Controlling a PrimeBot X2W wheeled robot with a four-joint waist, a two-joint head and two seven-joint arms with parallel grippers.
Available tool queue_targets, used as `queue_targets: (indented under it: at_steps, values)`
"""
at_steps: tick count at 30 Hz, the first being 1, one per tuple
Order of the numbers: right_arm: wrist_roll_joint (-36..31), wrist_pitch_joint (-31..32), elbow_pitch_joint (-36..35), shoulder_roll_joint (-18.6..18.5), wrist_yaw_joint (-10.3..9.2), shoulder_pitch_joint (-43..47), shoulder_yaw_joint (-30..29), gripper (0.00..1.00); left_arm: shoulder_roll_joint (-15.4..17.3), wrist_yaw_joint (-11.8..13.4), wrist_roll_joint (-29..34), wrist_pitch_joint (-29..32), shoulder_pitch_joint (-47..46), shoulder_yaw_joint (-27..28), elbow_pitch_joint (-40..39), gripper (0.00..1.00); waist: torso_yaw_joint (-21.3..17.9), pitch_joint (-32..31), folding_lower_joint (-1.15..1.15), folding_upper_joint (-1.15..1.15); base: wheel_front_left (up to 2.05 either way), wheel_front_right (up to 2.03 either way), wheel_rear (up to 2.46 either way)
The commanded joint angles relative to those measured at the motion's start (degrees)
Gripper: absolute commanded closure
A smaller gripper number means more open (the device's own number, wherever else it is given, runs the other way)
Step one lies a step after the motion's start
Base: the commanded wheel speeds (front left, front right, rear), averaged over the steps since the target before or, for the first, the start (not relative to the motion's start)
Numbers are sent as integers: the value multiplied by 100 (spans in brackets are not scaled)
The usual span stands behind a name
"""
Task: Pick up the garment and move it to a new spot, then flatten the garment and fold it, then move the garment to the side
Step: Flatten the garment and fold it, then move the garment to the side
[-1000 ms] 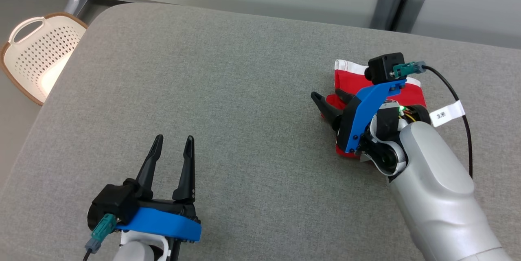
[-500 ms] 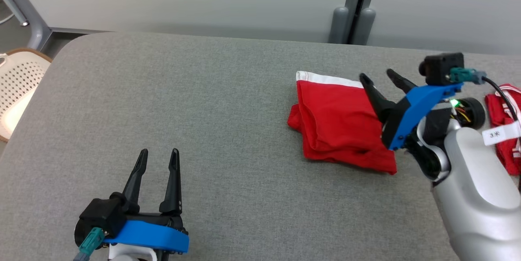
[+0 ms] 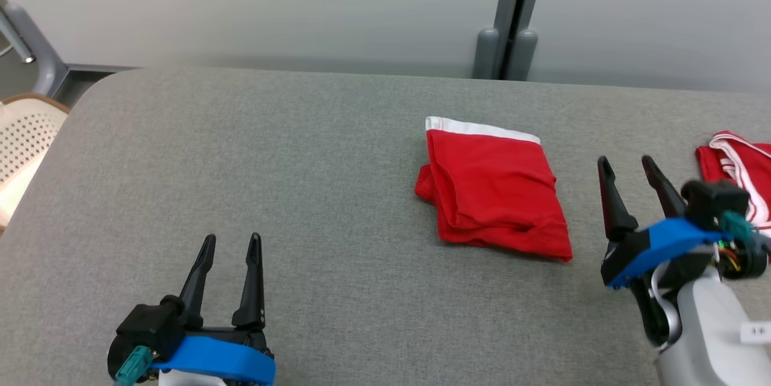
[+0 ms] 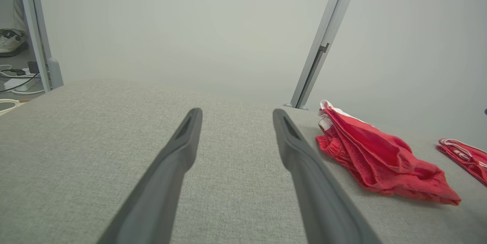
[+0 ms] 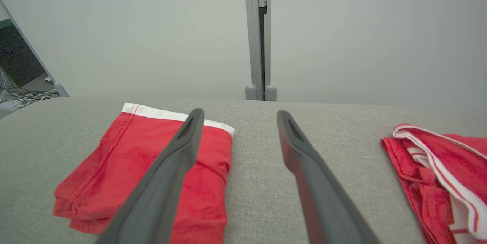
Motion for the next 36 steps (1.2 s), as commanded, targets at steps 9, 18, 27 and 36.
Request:
queue_targets:
  at_steps: [9, 18, 27, 36]
  values:
    - [184, -658, -863, 264, 1, 1206, -109, 0, 120, -42, 142, -24, 223, 241, 219, 0, -425, -257, 0, 0, 0, 0, 0]
    - [197, -508, -1495, 285, 2, 1815, 181, 0, 125, -26, 271, -24, 384, 561, 323, 0, -784, -293, 0, 0, 0, 0, 0]
    - [162, -395, -1663, 285, 2, 2005, 233, 0, 106, -32, 405, -24, 515, 734, 376, 0, -904, -409, 0, 0, 0, 0, 0]
    - [285, -319, -1631, 285, 2, 2107, 231, 0, 62, -35, 454, -24, 597, 752, 349, 0, -916, -453, 0, 0, 0, 0, 0]
